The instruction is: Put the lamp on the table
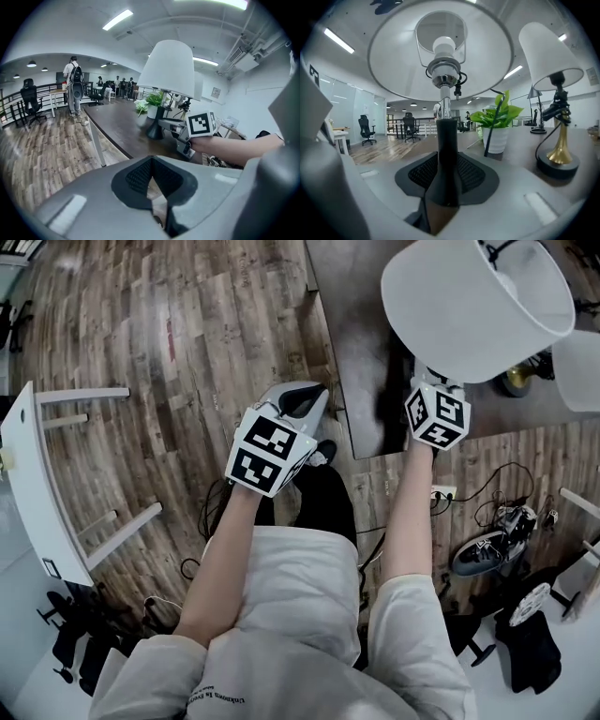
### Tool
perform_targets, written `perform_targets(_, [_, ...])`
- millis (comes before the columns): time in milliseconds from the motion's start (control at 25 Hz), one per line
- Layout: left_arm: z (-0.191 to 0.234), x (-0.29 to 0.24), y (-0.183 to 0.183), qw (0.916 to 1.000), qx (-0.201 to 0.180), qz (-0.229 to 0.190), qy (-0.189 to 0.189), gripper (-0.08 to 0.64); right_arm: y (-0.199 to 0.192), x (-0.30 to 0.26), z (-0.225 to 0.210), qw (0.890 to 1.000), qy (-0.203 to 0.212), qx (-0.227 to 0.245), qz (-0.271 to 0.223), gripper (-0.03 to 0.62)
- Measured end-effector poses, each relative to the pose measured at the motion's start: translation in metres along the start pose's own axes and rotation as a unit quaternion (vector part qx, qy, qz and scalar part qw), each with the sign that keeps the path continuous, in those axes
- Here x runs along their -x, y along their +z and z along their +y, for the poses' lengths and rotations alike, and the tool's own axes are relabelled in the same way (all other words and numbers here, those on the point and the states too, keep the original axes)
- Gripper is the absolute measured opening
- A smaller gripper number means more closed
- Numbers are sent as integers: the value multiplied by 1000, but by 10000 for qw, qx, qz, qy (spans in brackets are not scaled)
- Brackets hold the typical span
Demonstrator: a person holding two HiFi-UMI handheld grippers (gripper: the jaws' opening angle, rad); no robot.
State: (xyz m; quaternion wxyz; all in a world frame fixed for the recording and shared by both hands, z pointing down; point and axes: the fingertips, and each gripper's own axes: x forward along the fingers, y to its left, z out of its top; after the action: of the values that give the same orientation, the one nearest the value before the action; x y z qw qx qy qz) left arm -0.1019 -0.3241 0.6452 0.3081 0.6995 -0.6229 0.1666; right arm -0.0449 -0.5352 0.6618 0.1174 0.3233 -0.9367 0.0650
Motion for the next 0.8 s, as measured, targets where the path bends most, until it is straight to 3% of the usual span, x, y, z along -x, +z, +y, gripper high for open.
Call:
perform_targets(160, [-14,-5,4,9996,23,-31,-293,1,-21,44,10,9986,216,-411,239,135])
perform_targets(360, [-27,8,3,9977,-219,42,-640,1,-32,110,13,9961,-334,-723,378,127])
perform_targets(440, [-32,18,6,9950,-243,-32,-968,1,-23,138,23,9943,-585,-841,305,126])
perform_targets(520, [-33,30,11,9913,-420,-78,-1244,1,-14,160,40,9913,-764,-1052,209,123])
perform_targets(640, [-23,56,17,9894,-734,-158,-1245,1,-6,187,75,9877,-982,-1206,174,112])
perform_targets(720, [-22,77,22,9871,-771,-294,-1371,1,2,206,99,9854,-1184,-1216,158,102])
perform_targets(800, [-25,98,26,9817,-1043,-396,-1543,1,13,220,122,9824,-1357,-1280,30,85])
